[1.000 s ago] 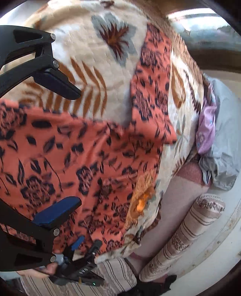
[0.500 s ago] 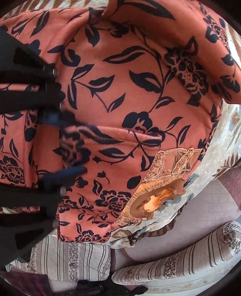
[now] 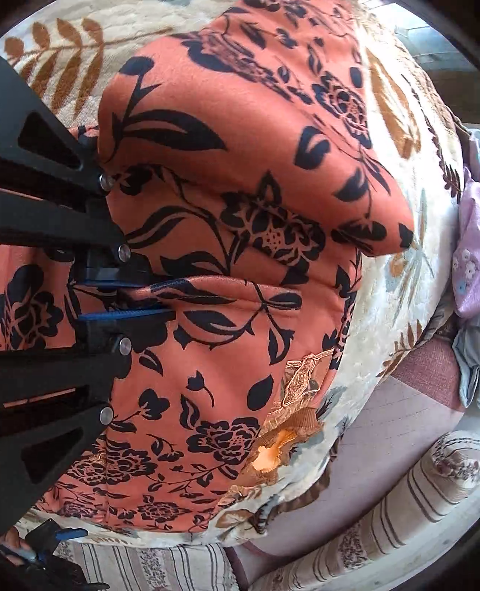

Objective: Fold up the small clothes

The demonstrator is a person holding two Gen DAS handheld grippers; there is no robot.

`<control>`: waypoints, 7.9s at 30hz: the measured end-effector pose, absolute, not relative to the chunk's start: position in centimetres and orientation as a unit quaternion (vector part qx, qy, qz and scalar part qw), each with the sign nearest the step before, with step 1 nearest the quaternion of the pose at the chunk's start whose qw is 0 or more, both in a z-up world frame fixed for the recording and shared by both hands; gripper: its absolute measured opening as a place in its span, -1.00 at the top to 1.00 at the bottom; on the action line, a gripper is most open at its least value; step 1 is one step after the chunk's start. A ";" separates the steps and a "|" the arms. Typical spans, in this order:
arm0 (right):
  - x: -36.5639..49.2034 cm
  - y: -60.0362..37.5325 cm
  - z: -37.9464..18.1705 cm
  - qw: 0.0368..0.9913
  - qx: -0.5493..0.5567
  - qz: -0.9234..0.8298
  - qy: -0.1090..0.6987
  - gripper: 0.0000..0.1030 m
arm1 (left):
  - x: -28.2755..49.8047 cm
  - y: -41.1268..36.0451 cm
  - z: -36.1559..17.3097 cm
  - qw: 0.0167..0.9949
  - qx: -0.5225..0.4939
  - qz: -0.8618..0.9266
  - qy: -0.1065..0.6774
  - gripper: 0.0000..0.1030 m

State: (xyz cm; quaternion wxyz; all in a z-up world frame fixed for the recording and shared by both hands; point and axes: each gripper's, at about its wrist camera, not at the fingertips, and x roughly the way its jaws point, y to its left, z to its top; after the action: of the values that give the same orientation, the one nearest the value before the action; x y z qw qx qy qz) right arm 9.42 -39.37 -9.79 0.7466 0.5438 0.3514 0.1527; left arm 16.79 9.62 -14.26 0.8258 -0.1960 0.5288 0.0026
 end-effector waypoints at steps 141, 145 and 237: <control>16.9 -21.9 -8.9 0.841 0.198 0.008 0.504 0.69 | 6.9 21.6 -9.0 0.875 -0.257 -0.003 0.411 -0.33; 15.4 -25.5 -9.1 0.833 0.260 0.011 0.488 0.70 | 7.1 20.3 -9.4 0.866 -0.266 -0.031 0.423 -0.33; 21.0 -31.5 -11.7 0.835 0.259 0.107 0.473 -0.70 | 23.3 17.2 -13.2 0.857 -0.157 0.014 0.491 0.72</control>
State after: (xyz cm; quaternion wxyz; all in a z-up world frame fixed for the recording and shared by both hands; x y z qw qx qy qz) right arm 21.02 -31.49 -11.65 0.8353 0.2595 0.4727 0.1072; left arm 23.34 17.22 -13.24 0.8568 -0.1567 0.4910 0.0143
